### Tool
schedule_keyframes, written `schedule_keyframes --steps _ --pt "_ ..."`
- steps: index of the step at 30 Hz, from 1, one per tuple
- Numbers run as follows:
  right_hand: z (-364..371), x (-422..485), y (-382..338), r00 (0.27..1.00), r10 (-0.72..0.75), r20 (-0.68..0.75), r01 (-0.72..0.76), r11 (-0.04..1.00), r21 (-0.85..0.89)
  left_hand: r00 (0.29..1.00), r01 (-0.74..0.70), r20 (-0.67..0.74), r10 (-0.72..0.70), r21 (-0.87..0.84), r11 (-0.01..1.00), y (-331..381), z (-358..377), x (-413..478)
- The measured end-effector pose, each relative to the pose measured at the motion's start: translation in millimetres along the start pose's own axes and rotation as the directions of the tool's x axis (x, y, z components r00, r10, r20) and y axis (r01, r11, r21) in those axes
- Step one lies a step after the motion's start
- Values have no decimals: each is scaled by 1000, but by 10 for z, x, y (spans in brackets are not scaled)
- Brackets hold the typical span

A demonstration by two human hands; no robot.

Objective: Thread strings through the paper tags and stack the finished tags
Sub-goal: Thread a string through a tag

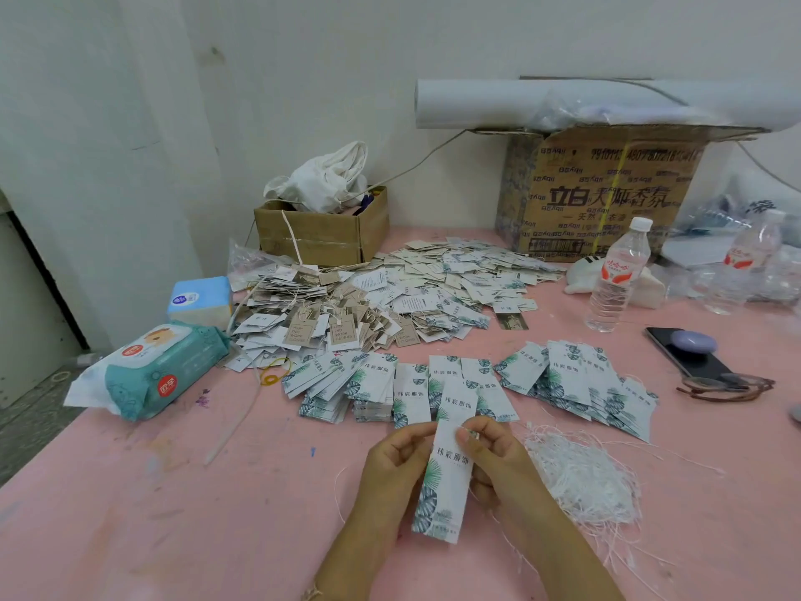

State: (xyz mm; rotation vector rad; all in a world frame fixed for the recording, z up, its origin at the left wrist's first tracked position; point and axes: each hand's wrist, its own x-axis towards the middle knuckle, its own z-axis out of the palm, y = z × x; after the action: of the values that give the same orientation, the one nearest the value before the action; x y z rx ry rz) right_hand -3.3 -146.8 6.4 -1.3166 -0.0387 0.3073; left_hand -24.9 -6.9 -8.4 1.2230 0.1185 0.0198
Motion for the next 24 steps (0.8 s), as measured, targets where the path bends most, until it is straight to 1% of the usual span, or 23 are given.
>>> schedule_keyframes --steps 3,6,11,12,14,16,18,21,24 --pt "18 1 10 1000 22 -6 -23 1000 -16 1000 -3 28 3 28 1000 -11 11 -8" --pt "50 -8 22 999 42 15 -42 999 -5 1000 0 -1 0 23 1000 -23 14 -5" --pt "68 -7 35 999 38 30 -37 999 -38 1000 -2 -11 2 38 999 -50 3 22" --pt "68 -7 31 999 31 20 -30 998 -50 1000 -3 -20 4 41 999 -50 5 23" --pt "46 -7 22 1000 7 -18 -8 997 -70 996 -13 -85 15 18 1000 -53 -5 35" --pt "-2 11 26 998 -28 -63 25 999 -40 983 -33 -181 26 -34 999 -34 -31 52" --pt "-56 40 20 991 -64 -116 65 998 5 967 -56 -253 14 -159 986 0 -71 75" --pt "-110 64 -1 979 -94 -179 105 993 52 964 -74 -267 -13 -313 947 44 -106 102" --pt "-135 81 -10 971 -104 -216 138 980 145 964 -89 -265 -16 -381 920 34 -131 117"
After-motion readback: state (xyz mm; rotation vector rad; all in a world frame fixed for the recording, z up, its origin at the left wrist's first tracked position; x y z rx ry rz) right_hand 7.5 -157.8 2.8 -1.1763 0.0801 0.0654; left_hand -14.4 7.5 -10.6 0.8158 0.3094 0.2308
